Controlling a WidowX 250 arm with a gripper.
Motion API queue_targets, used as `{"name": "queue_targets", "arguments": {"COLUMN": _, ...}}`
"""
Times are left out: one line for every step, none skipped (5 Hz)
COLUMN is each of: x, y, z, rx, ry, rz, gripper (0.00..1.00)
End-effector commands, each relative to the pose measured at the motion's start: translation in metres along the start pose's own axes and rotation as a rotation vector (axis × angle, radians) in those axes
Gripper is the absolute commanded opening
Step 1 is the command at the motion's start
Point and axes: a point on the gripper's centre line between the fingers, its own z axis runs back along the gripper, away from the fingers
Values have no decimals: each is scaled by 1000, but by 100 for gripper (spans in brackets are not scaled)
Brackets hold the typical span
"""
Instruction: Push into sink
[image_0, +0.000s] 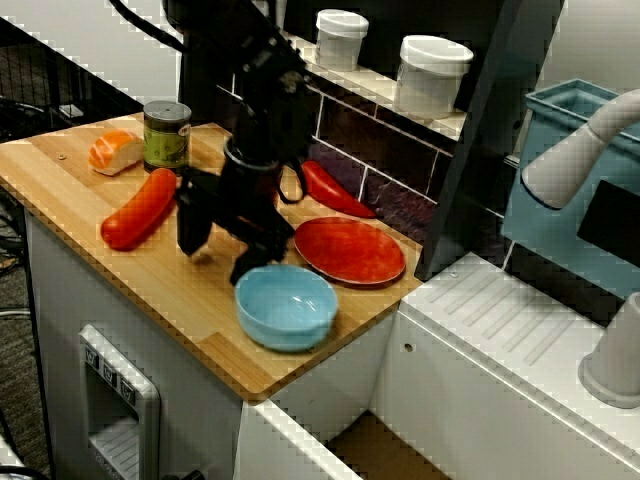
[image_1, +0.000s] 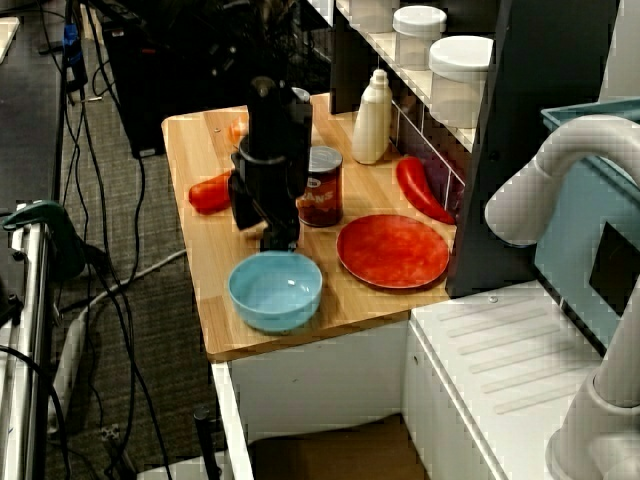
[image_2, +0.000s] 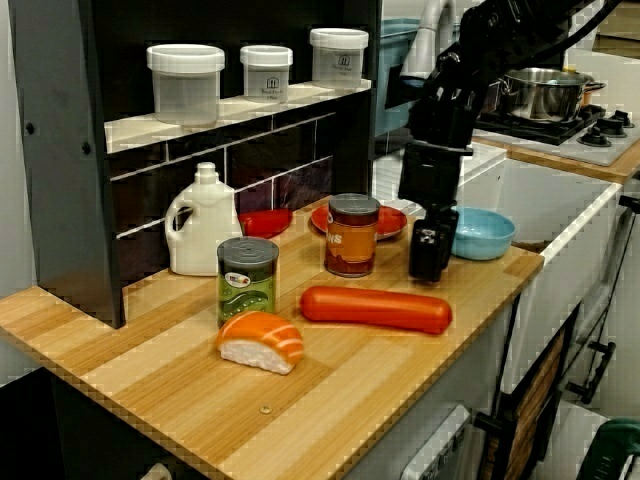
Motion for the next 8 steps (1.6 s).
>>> {"name": "queue_targets", "arguments": {"x": -15, "y": -37, "z": 27, "rx": -33, "ry": 53, "rz": -66, "gripper": 100}}
{"name": "queue_targets", "arguments": {"x": -17, "y": -36, "z": 22, "rx": -24, "ry": 60, "rz": -56, "gripper": 100}}
{"name": "queue_targets", "arguments": {"x": -18, "y": -32, "z": 21, "rx": -25, "ry": 72, "rz": -51, "gripper": 100}}
{"name": "queue_targets", "arguments": {"x": -22, "y": -24, "z": 29, "rx": -33, "ry": 66, "rz": -56, "gripper": 100}}
{"name": "queue_targets", "arguments": {"x": -26, "y": -15, "z": 35, "rx": -34, "ry": 41, "rz": -50, "gripper": 100}}
{"name": "queue_targets", "arguments": {"x": -26, "y": -15, "z": 35, "rx": -34, "ry": 41, "rz": -50, "gripper": 100}}
{"name": "queue_targets", "arguments": {"x": -26, "y": -15, "z": 35, "rx": -34, "ry": 41, "rz": -50, "gripper": 100}}
{"name": "queue_targets", "arguments": {"x": -26, "y": -15, "z": 35, "rx": -34, "ry": 41, "rz": -50, "gripper": 100}}
